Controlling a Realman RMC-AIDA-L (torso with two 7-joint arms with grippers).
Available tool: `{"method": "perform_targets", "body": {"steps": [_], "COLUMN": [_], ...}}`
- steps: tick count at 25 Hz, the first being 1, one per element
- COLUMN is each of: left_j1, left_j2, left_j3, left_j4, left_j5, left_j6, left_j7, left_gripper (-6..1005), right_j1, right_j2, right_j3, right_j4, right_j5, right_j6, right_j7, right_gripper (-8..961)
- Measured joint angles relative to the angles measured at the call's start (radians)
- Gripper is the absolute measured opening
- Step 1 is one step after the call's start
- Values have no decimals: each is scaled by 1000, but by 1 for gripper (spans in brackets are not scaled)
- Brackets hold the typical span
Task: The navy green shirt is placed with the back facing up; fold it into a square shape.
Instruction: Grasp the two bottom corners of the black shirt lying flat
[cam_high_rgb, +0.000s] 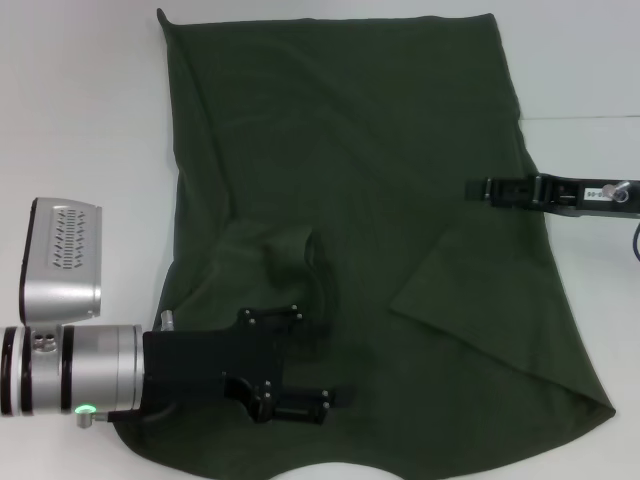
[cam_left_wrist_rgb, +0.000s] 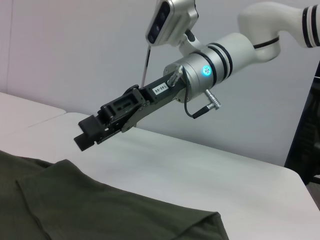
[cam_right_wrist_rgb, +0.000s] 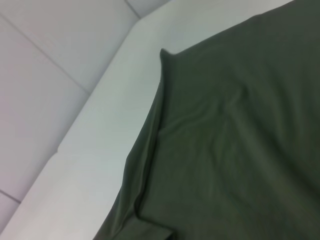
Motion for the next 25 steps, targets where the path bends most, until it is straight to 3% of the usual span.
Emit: {"method": "perform_targets", "body": {"steps": [7, 10, 13, 19, 25], "left_j1": [4, 14, 39, 110, 156], "left_j2": [0, 2, 4, 5, 5], "left_j3": [-15, -48, -98, -231, -330], "left_j4": [6, 20, 51, 111, 182], "left_j5": [2, 7, 9, 39, 110], "left_j6": [6, 15, 31, 35, 41], "left_j7": [-31, -72, -125, -237, -345], "left_gripper": [874, 874, 873, 873, 873], "right_j1": [-28, -40, -61, -99, -88], "right_j2": [-3, 8, 25, 80, 89], "right_j3": [1, 1, 2, -9, -13], "right_j4": [3, 10, 12, 19, 68], "right_j5": [40, 67, 125, 197, 199], "right_j6": [-10, -32, -81, -140, -112], "right_j7": [-47, -102, -181, -302, -336], "right_gripper": [734, 874, 905, 934, 931]}}
